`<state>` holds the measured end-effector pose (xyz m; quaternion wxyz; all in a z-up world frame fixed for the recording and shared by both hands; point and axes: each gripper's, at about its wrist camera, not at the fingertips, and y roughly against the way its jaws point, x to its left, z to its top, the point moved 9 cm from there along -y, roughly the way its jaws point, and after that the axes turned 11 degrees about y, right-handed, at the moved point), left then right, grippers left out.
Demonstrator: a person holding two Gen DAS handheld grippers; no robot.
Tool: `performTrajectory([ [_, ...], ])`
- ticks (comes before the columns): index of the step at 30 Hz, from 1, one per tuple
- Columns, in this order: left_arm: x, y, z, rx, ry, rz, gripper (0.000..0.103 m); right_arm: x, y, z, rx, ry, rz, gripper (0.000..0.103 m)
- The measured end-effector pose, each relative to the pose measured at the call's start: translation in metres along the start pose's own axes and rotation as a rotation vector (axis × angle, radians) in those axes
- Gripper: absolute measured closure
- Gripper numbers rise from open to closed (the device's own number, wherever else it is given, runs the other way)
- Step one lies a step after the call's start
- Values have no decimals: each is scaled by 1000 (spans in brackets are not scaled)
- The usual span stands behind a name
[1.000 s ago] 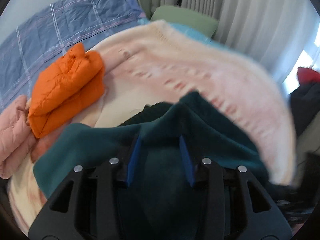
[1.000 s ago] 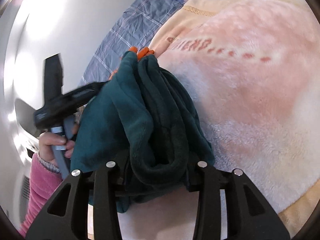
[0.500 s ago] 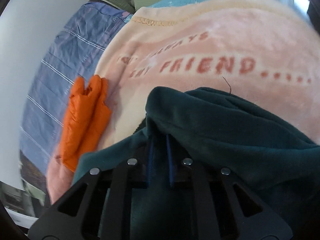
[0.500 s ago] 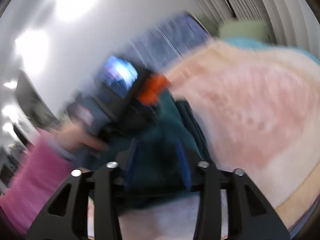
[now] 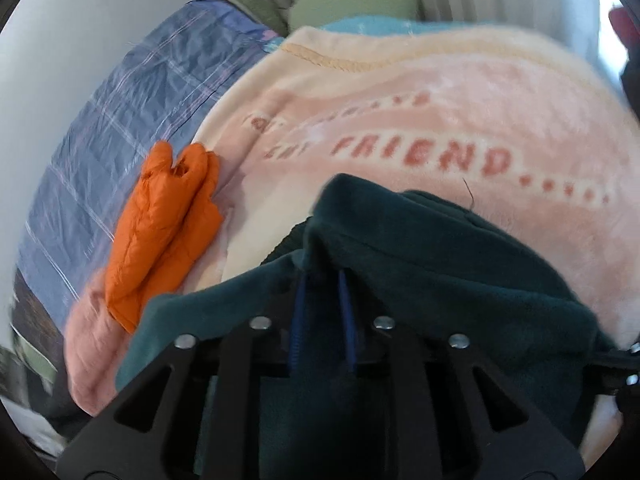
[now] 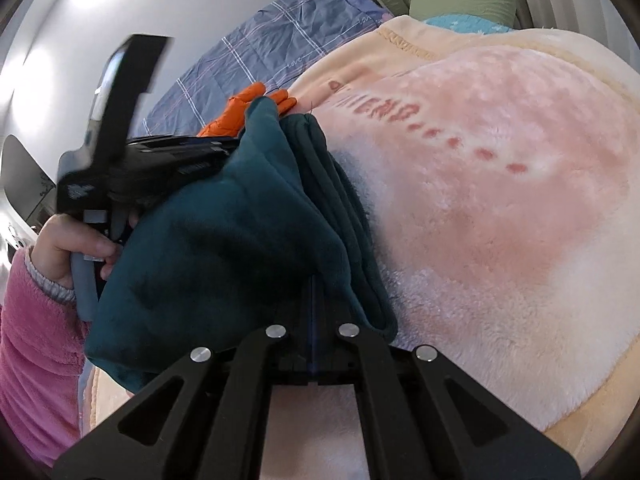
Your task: Fold large clothes
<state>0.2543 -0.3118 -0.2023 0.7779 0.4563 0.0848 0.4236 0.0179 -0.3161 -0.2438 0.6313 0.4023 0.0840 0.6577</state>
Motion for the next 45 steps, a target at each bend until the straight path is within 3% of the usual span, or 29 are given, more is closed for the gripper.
performTrajectory([
  [3,21,31,3,-34,201,-173,73,-2,4,-2,-2,-11,-13,103],
  [5,22,57,-3,-76,226,-218,73,-1,5,-3,-4,-5,-22,103],
  [6,21,70,-9,-108,202,-201,71,0,3,-2,-2,-2,-19,103],
  [9,7,122,-48,-235,87,-104,43,0,5,-3,4,-1,-8,103],
  [10,2,134,-63,-258,72,-91,40,0,2,-1,4,0,-7,103],
  [17,-22,157,-176,-245,74,-1,23,3,2,1,1,2,-9,103],
  [20,-27,148,-193,-224,93,34,23,4,2,1,-4,9,-35,103],
  [25,-22,120,-177,-260,127,160,14,9,0,2,-23,57,-97,103],
  [29,-20,115,-177,-280,67,254,14,8,-3,1,-32,82,-148,103],
  [31,-5,112,-190,-227,68,257,13,8,-8,-2,-19,76,-154,103],
  [34,18,109,-212,-161,101,219,13,7,-10,-3,-1,34,-87,103],
  [39,10,117,-214,-180,73,246,15,10,-8,-2,7,73,-103,103],
  [41,5,122,-216,-161,59,198,24,12,-7,-1,7,92,-109,103],
  [42,0,126,-216,-151,56,146,35,11,-6,-1,4,84,-102,103],
  [44,-10,151,-220,-140,49,9,44,8,-6,-2,6,63,-85,103],
  [45,-11,160,-221,-138,51,-42,58,6,-6,-1,6,49,-68,103],
])
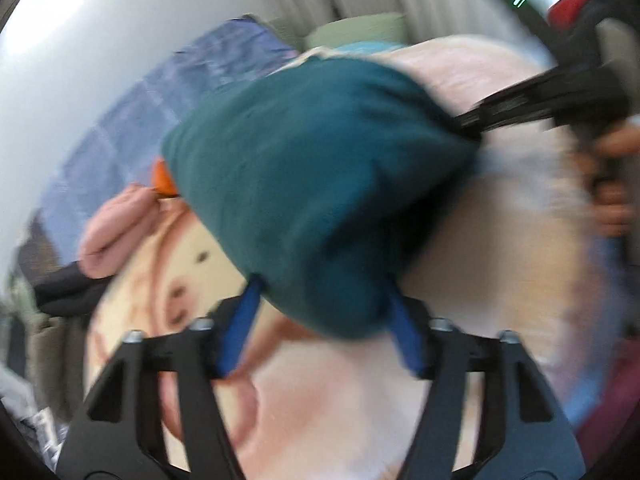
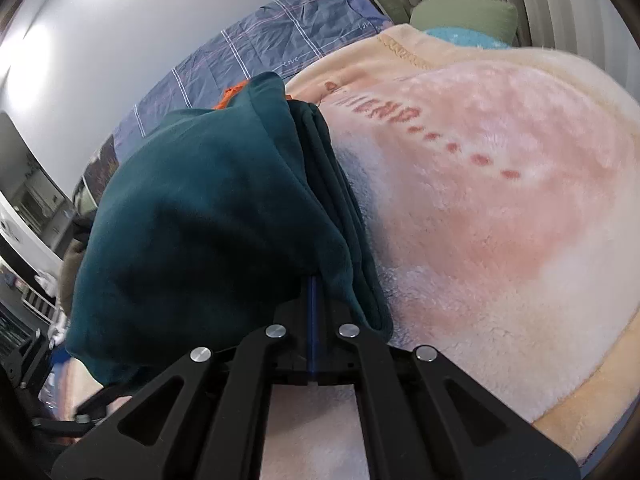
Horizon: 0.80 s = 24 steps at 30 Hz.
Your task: Fold large clothes
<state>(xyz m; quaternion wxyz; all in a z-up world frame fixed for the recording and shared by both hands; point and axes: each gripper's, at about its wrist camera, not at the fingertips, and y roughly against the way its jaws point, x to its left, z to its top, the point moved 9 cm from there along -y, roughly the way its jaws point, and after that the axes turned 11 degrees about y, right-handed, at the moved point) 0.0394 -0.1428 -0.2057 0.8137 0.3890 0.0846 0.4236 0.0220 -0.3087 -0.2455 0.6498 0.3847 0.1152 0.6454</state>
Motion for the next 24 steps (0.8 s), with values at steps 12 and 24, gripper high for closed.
performTrajectory([
  [12,74,-35,156,-151,185,-70,86,5,1,1,9,28,-21,103],
  [24,94,-138,139,0,195,43,90,41,43,66,-87,205,-24,101],
])
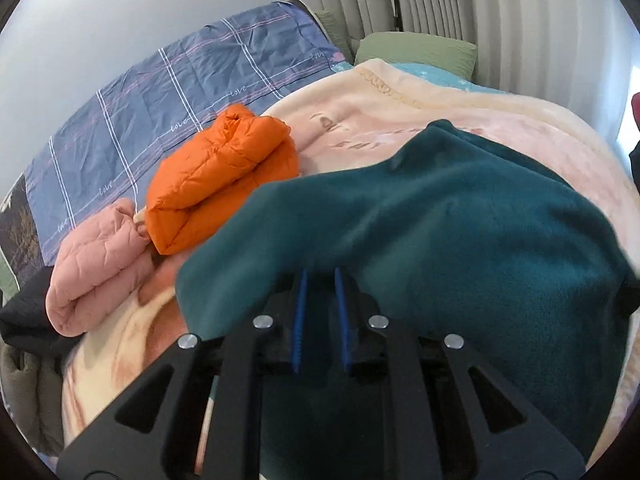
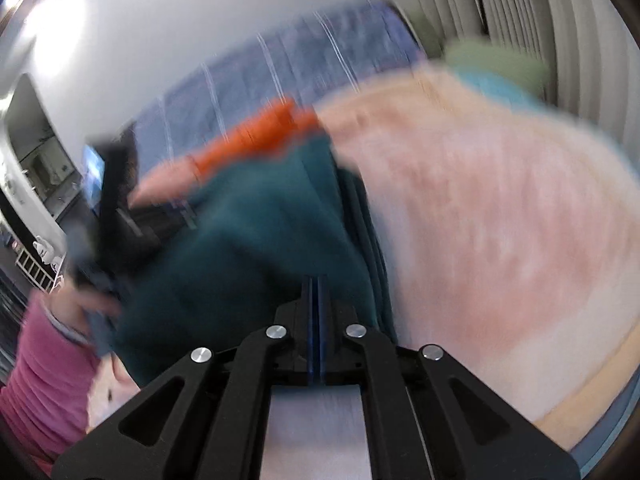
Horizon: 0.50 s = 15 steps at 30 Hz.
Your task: Fold large clothes
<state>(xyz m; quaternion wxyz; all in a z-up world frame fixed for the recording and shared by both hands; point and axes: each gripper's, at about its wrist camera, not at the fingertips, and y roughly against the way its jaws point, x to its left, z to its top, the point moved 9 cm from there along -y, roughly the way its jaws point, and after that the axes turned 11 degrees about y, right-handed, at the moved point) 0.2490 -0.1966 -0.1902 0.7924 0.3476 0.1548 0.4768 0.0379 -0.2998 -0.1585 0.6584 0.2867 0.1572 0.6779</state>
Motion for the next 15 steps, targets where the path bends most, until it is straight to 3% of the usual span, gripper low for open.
performTrajectory([
  [4,-1,4,3,0,-13,12,90,14,-15,65,-68,69,35,101],
  [7,-3,8,1,-4,-11,10,90,14,-55,92,-36,32,107,101],
  [9,-4,9,1,-6,-10,8,90,6,-104,85,60,12,101,103],
  [11,-4,9,1,-15,-8,1,90,-12,-156,51,206,-5,29,103],
  [15,-12,9,2,-49,-14,-27,90,-19,-157,42,138,9,20,103],
])
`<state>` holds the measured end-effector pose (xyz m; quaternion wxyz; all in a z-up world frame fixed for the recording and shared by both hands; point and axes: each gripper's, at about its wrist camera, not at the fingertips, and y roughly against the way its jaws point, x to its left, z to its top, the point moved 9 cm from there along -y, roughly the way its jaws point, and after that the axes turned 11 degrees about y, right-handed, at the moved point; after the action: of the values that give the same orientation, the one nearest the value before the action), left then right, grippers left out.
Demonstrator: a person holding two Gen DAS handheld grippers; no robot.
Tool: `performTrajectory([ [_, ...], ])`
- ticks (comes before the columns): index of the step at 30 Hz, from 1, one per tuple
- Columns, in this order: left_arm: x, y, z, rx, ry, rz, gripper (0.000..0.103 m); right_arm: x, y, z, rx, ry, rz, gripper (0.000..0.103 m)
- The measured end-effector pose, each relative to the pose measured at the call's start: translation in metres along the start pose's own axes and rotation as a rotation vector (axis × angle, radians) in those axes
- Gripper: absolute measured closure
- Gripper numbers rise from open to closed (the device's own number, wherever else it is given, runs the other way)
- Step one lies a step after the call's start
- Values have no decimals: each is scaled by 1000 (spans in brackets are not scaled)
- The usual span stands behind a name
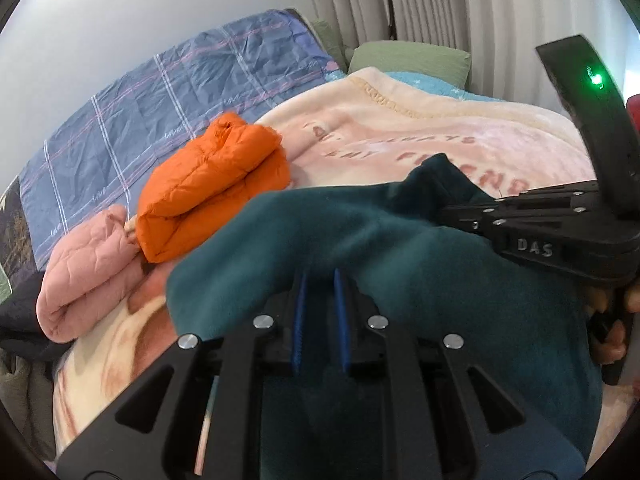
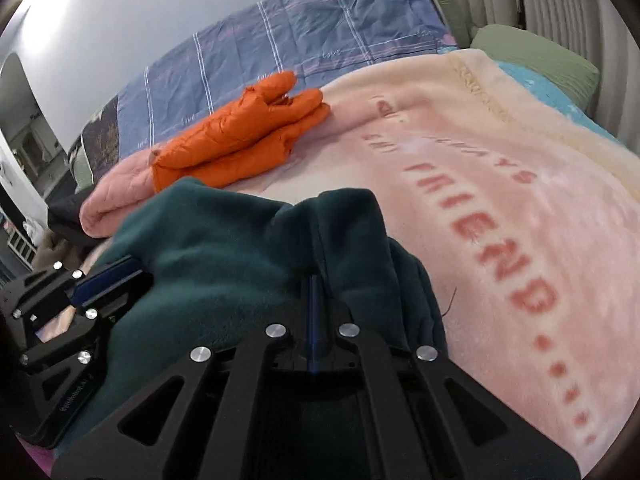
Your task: Fold large clothes
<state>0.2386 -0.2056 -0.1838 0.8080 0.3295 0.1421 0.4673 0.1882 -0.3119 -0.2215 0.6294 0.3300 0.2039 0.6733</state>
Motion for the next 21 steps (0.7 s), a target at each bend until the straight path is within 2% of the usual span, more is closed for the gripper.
performTrajectory([
  [4,4,-1,-3,-18,52,-64,90,-2,-2,0,1,-8,10,103],
  [9,5,2,-2,-24,60,-75,90,2,1,1,0,14,-6,103],
  [12,14,13,11,-11,161,-164,85,2,2,1,-3,3,8,103],
  [13,23,17,19,2,221,-194,79,2,3,0,-8,2,10,103],
  [16,54,26,45,-65,279,-128,73,2,3,0,-16,1,7,103],
  [17,61,24,50,-64,298,-129,72,3,3,0,-17,1,6,103],
  [18,65,18,51,-42,313,-147,68,3,3,-1,-20,-1,8,103],
  [19,68,-4,42,27,305,-134,65,2,3,0,-22,-4,13,103],
  [21,69,-55,9,132,228,-40,63,2,-3,-2,-9,-32,39,103],
])
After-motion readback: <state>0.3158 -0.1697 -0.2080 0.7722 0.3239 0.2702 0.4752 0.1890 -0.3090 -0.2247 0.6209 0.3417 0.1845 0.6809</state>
